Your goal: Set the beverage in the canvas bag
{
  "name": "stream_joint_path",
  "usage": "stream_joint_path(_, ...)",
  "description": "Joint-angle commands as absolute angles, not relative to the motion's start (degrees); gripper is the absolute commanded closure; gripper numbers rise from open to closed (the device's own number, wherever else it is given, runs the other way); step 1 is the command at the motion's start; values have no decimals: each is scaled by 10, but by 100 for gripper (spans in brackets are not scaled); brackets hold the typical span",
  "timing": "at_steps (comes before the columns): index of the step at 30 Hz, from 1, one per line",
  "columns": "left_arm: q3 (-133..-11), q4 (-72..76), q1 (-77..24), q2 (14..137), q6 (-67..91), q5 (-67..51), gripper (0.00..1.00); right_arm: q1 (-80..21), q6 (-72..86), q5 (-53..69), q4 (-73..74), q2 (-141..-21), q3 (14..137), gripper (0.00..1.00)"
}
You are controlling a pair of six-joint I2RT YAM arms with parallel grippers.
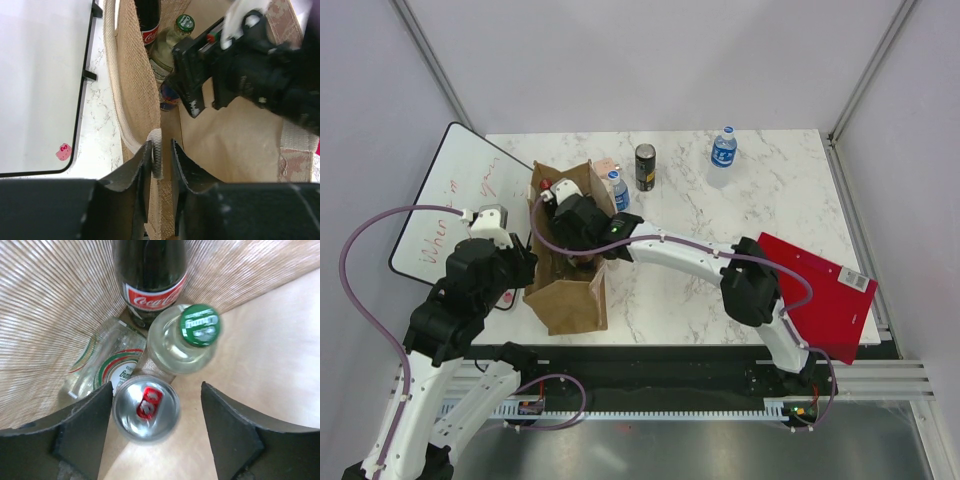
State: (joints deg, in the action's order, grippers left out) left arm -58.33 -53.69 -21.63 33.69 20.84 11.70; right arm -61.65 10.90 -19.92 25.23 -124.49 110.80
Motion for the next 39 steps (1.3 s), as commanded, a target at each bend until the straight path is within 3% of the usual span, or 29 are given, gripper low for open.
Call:
stream_joint_path(1,-595,-528,-217,336,220,114,71,-615,124,-195,261,-1166,1107,21)
stream_joint_path(7,-596,-530,-217,335,219,109,62,-614,127,-192,290,-1122,1107,19)
stream_joint_path(14,-592,-535,-217,332,221,105,41,-599,126,-192,319,-1063,1126,17)
stream_joint_path(25,-594,-533,-217,336,200,104,36,-447,117,-169,334,-1029,1085,17)
stream_joint_path(30,-599,-534,-217,332,194,108,36,-434,53,-128,345,-1073,1119,18)
stream_joint_path(39,-603,-549,-217,332,189,127,36,-423,-31,-76,276,-1106,1055,18)
